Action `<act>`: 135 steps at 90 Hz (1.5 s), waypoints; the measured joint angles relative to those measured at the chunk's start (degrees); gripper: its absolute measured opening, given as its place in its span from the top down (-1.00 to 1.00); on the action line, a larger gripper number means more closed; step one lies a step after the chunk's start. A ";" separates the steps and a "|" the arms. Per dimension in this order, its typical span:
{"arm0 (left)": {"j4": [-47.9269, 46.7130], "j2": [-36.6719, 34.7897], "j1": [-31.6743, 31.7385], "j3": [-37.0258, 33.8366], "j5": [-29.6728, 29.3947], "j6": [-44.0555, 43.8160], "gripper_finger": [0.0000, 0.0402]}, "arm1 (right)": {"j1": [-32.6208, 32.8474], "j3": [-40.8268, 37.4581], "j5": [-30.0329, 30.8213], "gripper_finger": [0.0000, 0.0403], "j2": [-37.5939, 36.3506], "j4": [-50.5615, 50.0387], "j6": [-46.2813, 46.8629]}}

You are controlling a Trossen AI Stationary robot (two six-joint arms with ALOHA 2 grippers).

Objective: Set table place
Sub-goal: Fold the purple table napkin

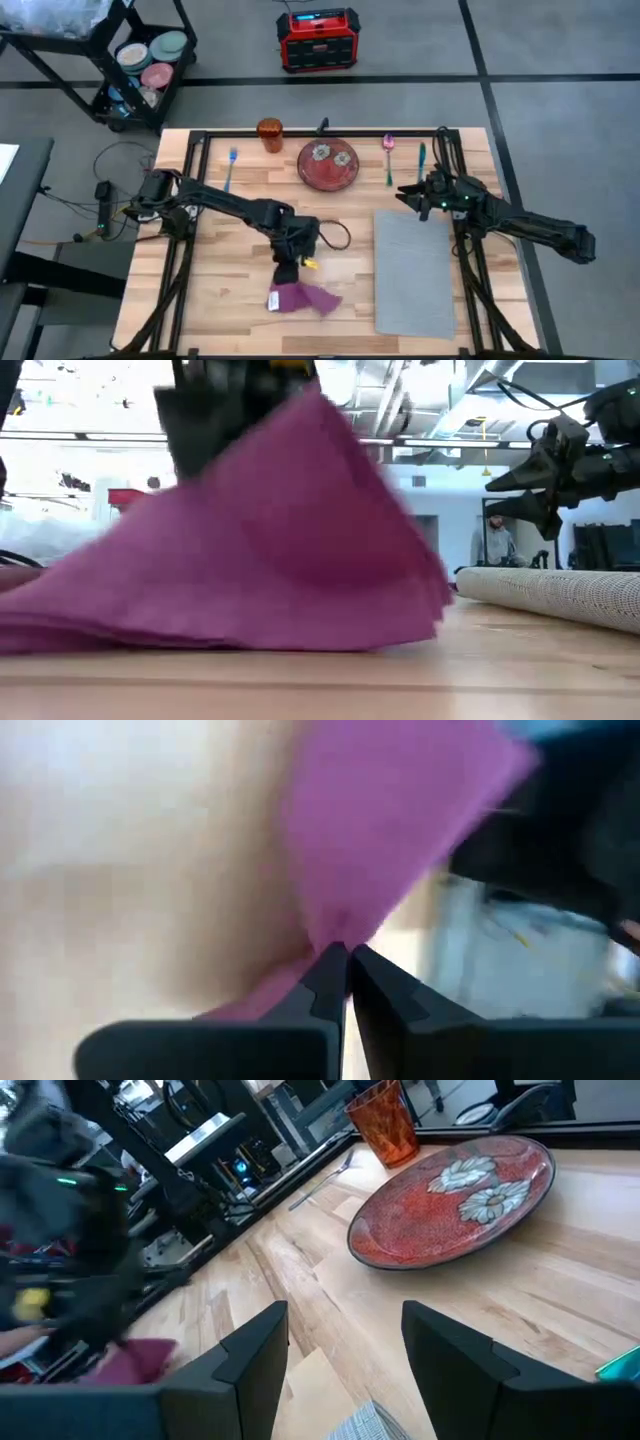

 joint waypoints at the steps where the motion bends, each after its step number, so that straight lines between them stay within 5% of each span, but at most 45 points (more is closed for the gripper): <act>1: 0.06 0.00 0.28 -0.50 -0.62 -0.41 1.00 | 0.00 0.01 0.00 0.08 0.00 -0.01 0.01; 23: 3.28 0.00 7.25 -8.58 -3.89 -10.17 1.00 | -0.02 0.01 -0.01 0.08 0.00 -0.01 0.09; 50: 3.37 -0.17 11.66 -9.02 -5.15 -20.79 1.00 | 0.00 0.01 -0.02 0.08 0.00 0.00 0.13; 65: 3.27 -3.62 10.96 -7.78 -7.16 -21.01 1.00 | -0.01 0.01 -0.02 0.08 0.00 0.00 0.17; 81: 2.79 -6.22 12.84 -6.53 -16.92 -21.60 1.00 | 0.00 0.02 -0.04 0.08 0.00 0.01 1.17; 135: 0.66 -6.45 14.96 -15.58 -20.00 -29.02 0.99 | 0.00 -0.04 -1.64 0.08 0.00 0.35 3.63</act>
